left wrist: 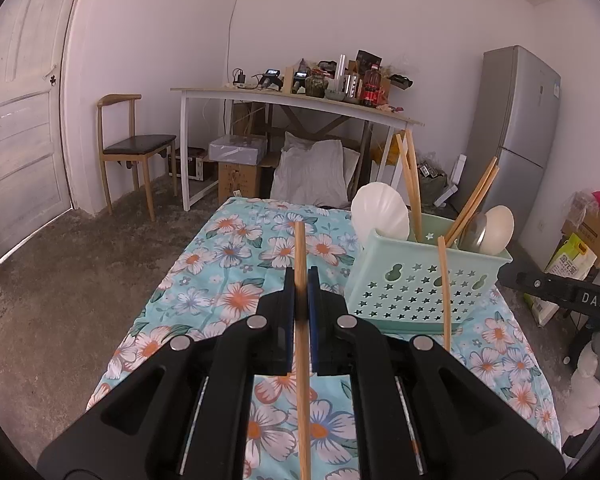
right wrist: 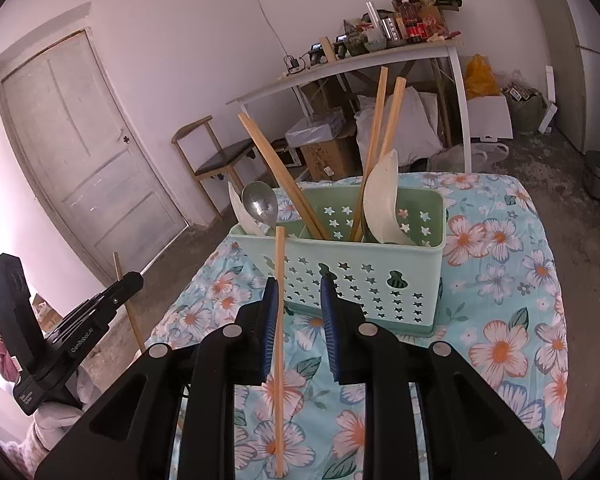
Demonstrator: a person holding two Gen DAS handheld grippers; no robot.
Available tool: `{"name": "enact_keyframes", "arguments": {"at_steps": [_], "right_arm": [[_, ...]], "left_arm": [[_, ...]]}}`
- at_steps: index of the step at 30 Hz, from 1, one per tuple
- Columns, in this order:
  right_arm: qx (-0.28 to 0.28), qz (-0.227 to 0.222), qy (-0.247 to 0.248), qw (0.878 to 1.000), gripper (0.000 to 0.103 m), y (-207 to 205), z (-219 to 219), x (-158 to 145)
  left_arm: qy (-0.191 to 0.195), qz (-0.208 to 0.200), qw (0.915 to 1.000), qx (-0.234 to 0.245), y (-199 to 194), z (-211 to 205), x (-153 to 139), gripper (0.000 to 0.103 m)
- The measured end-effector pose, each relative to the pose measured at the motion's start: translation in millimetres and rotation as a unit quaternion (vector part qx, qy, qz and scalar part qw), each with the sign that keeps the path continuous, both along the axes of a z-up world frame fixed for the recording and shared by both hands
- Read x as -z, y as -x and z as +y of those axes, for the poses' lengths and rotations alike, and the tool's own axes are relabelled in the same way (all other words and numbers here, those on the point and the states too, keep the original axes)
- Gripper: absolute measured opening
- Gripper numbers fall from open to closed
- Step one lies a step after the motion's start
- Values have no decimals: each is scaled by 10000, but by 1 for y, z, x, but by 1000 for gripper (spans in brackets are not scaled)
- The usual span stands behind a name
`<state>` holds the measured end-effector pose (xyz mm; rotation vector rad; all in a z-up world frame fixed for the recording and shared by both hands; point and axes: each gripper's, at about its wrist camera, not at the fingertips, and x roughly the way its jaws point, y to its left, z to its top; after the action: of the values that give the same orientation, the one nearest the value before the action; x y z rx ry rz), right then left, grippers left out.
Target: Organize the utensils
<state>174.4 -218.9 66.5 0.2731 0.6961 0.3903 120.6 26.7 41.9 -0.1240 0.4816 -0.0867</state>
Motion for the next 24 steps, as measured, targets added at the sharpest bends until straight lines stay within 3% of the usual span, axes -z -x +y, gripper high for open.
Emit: {"name": "enact_keyframes", "arguments": {"at_steps": [15, 24], "right_arm": [[-90, 309, 86, 9994, 22, -23, 10, 10], [-302, 541, 564, 9965, 22, -47, 43, 21]], "left_arm": [[30, -14, 10000, 58, 0, -1, 3, 5], [80, 18, 9999, 121, -2, 1, 1, 5]]}}
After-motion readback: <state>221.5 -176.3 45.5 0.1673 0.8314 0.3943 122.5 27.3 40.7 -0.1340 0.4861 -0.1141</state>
